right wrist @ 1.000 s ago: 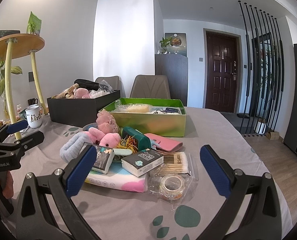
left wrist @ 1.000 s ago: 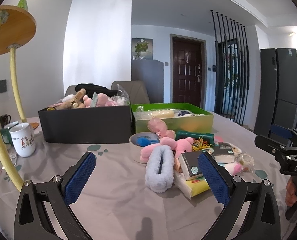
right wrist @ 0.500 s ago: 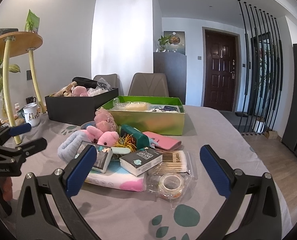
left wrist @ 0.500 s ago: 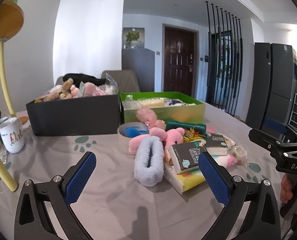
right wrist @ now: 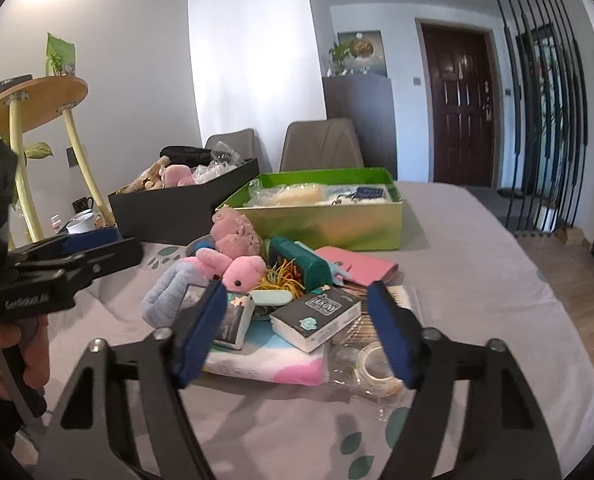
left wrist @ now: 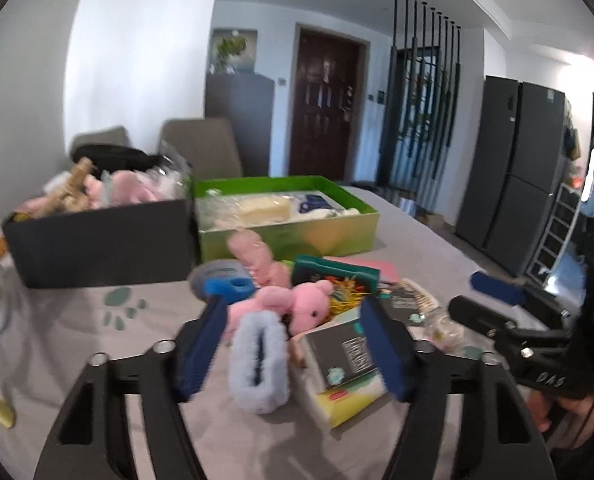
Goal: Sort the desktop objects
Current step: 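Move the left tool toward the teal spray bottle in the pile, then lower the left tool around the teal spray bottle and close it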
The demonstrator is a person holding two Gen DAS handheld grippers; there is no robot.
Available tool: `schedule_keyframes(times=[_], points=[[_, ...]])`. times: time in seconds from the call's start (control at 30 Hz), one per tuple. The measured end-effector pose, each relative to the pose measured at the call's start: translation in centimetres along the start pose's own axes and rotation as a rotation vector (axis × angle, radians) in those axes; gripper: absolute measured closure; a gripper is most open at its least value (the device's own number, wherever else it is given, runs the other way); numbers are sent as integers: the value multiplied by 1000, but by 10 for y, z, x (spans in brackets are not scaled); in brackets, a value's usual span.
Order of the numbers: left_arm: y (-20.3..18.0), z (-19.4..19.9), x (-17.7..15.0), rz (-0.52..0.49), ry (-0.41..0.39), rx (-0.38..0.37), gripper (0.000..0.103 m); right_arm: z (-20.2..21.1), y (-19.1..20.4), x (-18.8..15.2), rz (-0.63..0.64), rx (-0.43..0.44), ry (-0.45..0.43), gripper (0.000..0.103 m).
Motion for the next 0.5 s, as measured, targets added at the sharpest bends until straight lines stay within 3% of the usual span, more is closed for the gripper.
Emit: schedule_keyframes(times=[0.3, 0.5], points=[[-14, -29, 22, -37, 62, -46, 40, -19, 10, 7, 27, 36, 53, 55], [-21, -56, 34, -58, 112, -94, 46, -30, 15, 11, 34, 72, 78, 63]])
Point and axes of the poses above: each gripper's, at about its wrist camera, not at the fingertips, and z roughly against the way its jaws point, y to its left, x to its top, the point moved 5 cm from there along -z, roughly the way its jaws point, and after that the axes turned 9 degrees about -y, right-handed, at the moved point
